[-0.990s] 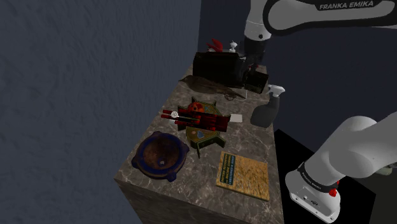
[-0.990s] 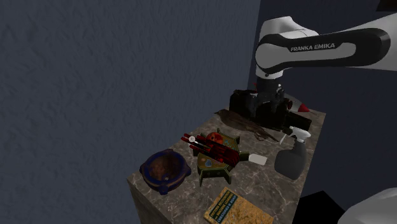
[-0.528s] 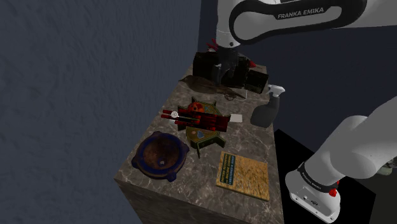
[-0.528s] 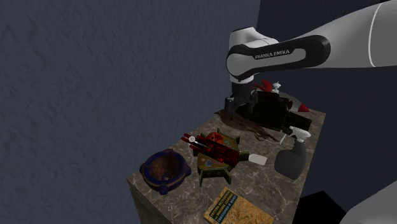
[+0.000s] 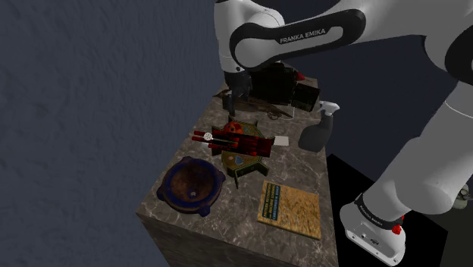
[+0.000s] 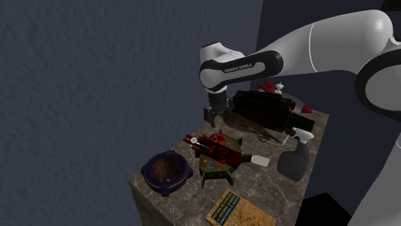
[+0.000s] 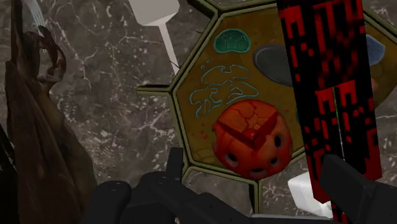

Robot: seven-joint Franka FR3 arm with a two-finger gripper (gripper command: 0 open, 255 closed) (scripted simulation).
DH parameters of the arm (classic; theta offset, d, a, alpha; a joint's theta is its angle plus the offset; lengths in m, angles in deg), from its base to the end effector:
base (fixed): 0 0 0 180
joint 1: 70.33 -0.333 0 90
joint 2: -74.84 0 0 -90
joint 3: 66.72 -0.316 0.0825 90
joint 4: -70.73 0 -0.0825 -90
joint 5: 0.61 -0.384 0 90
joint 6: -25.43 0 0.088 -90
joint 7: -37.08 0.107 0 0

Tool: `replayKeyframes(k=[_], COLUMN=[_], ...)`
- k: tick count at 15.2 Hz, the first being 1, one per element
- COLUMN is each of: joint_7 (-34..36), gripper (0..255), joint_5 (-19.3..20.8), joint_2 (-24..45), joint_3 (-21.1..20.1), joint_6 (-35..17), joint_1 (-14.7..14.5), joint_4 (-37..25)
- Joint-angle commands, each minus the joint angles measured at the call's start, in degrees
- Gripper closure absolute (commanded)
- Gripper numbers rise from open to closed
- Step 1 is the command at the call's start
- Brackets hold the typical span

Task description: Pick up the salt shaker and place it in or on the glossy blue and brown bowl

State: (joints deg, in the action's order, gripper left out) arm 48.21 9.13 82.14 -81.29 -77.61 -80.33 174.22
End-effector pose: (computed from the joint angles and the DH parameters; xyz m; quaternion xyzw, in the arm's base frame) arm 0.5383 0.2246 0.4619 0.9857 0.1409 -0.0418 0.0821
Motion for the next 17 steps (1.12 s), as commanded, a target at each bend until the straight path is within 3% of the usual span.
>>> replayKeyframes(k=[1, 13, 17], joint_7=[0.2, -1.6, -1.0], gripper=[0, 0, 0], joint_5=[1.7, 10.4, 10.9], joint_2=[4.8, 32.8, 32.4], joint_3=[-0.8, -2.3, -3.0], joint_6=[0.8, 9.8, 6.7], joint_1=[-1.3, -12.5, -11.2], joint_4=[-4.4, -35.1, -31.3])
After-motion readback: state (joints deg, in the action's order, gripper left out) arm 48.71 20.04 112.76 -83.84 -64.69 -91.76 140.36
